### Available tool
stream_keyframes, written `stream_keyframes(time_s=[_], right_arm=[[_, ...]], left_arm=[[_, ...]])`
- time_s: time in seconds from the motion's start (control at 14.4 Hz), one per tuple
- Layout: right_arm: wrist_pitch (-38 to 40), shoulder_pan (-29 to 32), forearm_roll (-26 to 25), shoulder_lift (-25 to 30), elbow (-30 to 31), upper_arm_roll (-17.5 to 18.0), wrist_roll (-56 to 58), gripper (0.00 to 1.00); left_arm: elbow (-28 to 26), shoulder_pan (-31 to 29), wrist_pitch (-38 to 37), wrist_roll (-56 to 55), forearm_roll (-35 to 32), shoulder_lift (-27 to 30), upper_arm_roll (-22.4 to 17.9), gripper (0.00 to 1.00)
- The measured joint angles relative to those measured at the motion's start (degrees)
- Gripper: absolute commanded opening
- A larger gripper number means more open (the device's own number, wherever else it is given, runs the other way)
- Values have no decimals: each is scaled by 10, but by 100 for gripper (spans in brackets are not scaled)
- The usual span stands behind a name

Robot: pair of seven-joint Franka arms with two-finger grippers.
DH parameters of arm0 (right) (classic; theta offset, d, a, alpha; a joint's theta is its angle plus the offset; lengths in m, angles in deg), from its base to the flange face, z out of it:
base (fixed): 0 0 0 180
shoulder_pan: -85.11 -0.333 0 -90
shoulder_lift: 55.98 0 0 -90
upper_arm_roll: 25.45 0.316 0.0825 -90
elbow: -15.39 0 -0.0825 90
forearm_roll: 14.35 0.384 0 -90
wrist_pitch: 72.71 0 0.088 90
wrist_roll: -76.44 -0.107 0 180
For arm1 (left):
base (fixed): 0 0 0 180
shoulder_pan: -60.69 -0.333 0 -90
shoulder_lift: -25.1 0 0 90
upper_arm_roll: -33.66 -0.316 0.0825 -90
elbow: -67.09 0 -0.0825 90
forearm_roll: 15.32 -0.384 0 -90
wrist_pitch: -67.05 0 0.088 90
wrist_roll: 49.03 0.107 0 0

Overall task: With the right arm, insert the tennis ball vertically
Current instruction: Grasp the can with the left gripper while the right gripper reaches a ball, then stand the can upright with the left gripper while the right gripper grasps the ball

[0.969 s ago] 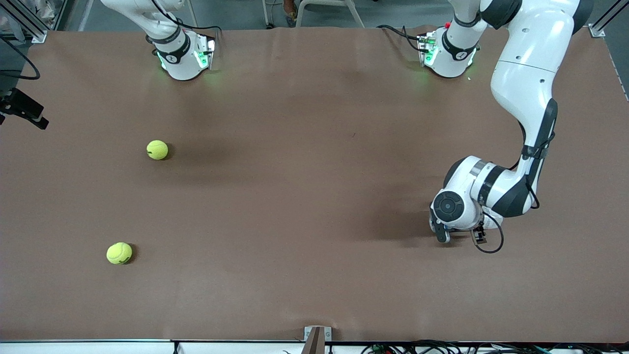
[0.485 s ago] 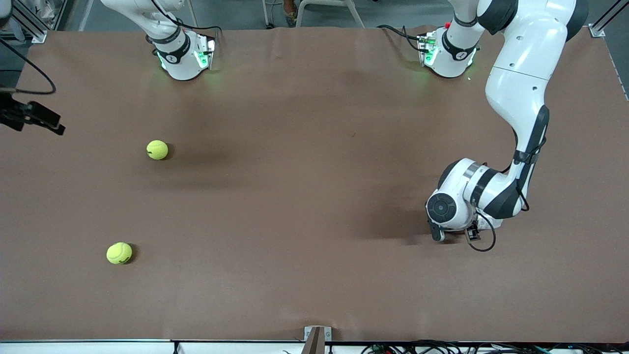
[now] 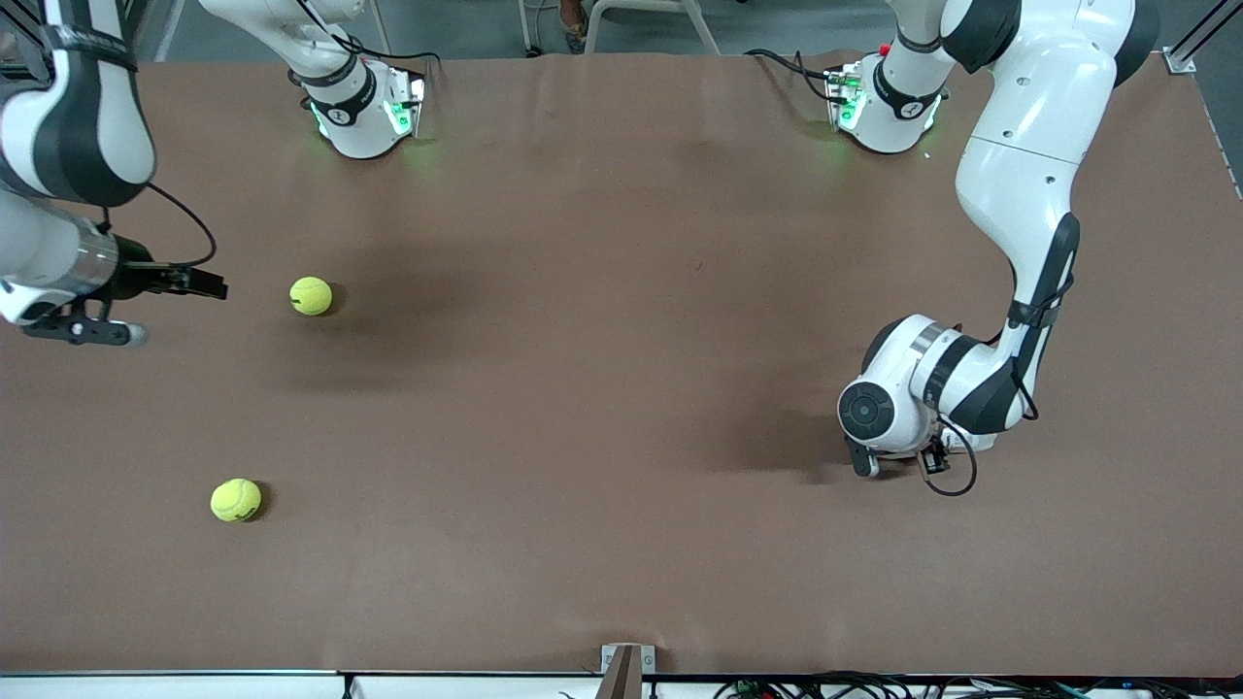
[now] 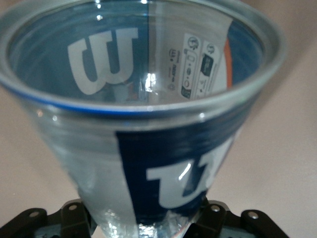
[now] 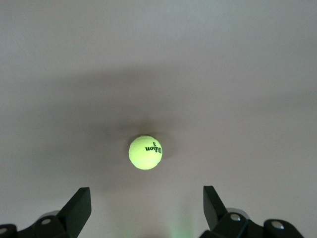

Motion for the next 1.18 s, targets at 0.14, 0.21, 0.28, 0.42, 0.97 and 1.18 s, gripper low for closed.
stream_keyframes(time_s=[0.14,0.21,0.28,0.42,0.97,1.18], right_arm=[[-22,-2,0,0,44,1,0,100],[-33,-4,0,0,62,1,0,100],[-41,-6,0,0,73,1,0,100],[-50,-10,1,-5,84,3,0,100],[-110,-11,20,-75,107,3,0,100],[-124,-11,20,-75,124,2,0,100]], left_arm=[[0,0,0,-2,-1,0,0,67],[0,0,0,-2,-1,0,0,67],[0,1,-2,-2,-1,0,1,66],[1,1,-3,-2,-2,0,1,65],[46,-1,-4,265,144,65,53,64],[50,-2,-11,342,288,87,53,64]])
